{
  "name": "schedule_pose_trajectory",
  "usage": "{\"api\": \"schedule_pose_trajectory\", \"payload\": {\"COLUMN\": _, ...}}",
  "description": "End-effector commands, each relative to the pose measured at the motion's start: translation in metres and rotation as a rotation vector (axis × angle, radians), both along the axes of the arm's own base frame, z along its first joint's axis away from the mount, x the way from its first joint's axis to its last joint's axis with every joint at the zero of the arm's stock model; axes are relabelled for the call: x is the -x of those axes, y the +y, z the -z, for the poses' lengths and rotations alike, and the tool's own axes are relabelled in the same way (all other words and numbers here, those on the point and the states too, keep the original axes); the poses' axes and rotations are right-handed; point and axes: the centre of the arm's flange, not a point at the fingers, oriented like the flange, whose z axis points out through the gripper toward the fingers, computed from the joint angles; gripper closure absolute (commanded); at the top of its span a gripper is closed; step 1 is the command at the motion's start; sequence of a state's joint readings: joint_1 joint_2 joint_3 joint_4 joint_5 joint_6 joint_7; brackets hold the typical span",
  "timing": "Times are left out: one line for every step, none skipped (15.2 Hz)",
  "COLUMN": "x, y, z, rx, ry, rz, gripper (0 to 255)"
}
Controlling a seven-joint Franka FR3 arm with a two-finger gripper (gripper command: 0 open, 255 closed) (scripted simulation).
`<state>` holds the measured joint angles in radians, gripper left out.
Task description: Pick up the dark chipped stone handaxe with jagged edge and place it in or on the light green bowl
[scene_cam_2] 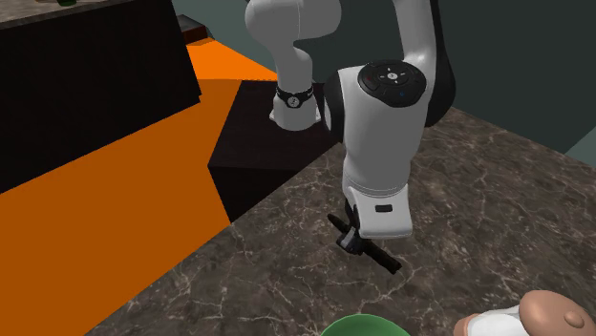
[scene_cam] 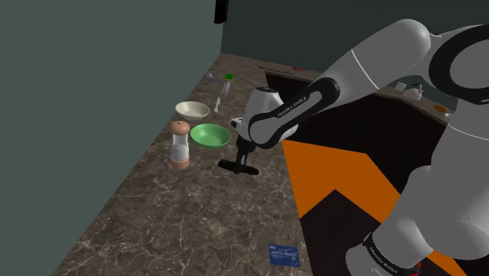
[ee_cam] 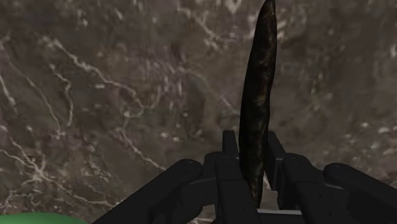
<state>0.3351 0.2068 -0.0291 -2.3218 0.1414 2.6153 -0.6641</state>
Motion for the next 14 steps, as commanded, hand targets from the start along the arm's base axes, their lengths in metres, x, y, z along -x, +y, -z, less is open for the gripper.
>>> {"api": "schedule_pose_trajectory", "payload": {"x": 0.0, "y": 0.0, "z": 0.0, "rx": 0.0, "ry": 0.0, "rz": 0.0, "gripper": 255}}
{"api": "schedule_pose_trajectory", "payload": {"x": 0.0, "y": 0.0, "z": 0.0, "rx": 0.0, "ry": 0.0, "rz": 0.0, "gripper": 255}}
{"api": "schedule_pose_trajectory", "payload": {"x": 0.0, "y": 0.0, "z": 0.0, "rx": 0.0, "ry": 0.0, "rz": 0.0, "gripper": 255}}
{"api": "schedule_pose_trajectory", "payload": {"x": 0.0, "y": 0.0, "z": 0.0, "rx": 0.0, "ry": 0.0, "rz": 0.0, "gripper": 255}}
{"api": "schedule_pose_trajectory", "payload": {"x": 0.0, "y": 0.0, "z": 0.0, "rx": 0.0, "ry": 0.0, "rz": 0.0, "gripper": 255}}
{"api": "schedule_pose_trajectory", "payload": {"x": 0.0, "y": 0.0, "z": 0.0, "rx": 0.0, "ry": 0.0, "rz": 0.0, "gripper": 255}}
{"api": "schedule_pose_trajectory", "payload": {"x": 0.0, "y": 0.0, "z": -0.005, "rx": 0.0, "ry": 0.0, "rz": 0.0, "gripper": 255}}
{"api": "schedule_pose_trajectory", "payload": {"x": 0.0, "y": 0.0, "z": -0.01, "rx": 0.0, "ry": 0.0, "rz": 0.0, "gripper": 255}}
{"api": "schedule_pose_trajectory", "payload": {"x": 0.0, "y": 0.0, "z": -0.016, "rx": 0.0, "ry": 0.0, "rz": 0.0, "gripper": 255}}
{"api": "schedule_pose_trajectory", "payload": {"x": 0.0, "y": 0.0, "z": -0.021, "rx": 0.0, "ry": 0.0, "rz": 0.0, "gripper": 255}}
{"api": "schedule_pose_trajectory", "payload": {"x": 0.0, "y": 0.0, "z": -0.026, "rx": 0.0, "ry": 0.0, "rz": 0.0, "gripper": 255}}
{"api": "schedule_pose_trajectory", "payload": {"x": 0.0, "y": 0.0, "z": -0.032, "rx": 0.0, "ry": 0.0, "rz": 0.0, "gripper": 255}}
{"api": "schedule_pose_trajectory", "payload": {"x": 0.0, "y": 0.0, "z": -0.037, "rx": 0.0, "ry": 0.0, "rz": 0.0, "gripper": 255}}
{"api": "schedule_pose_trajectory", "payload": {"x": 0.0, "y": 0.0, "z": -0.042, "rx": 0.0, "ry": 0.0, "rz": 0.0, "gripper": 255}}
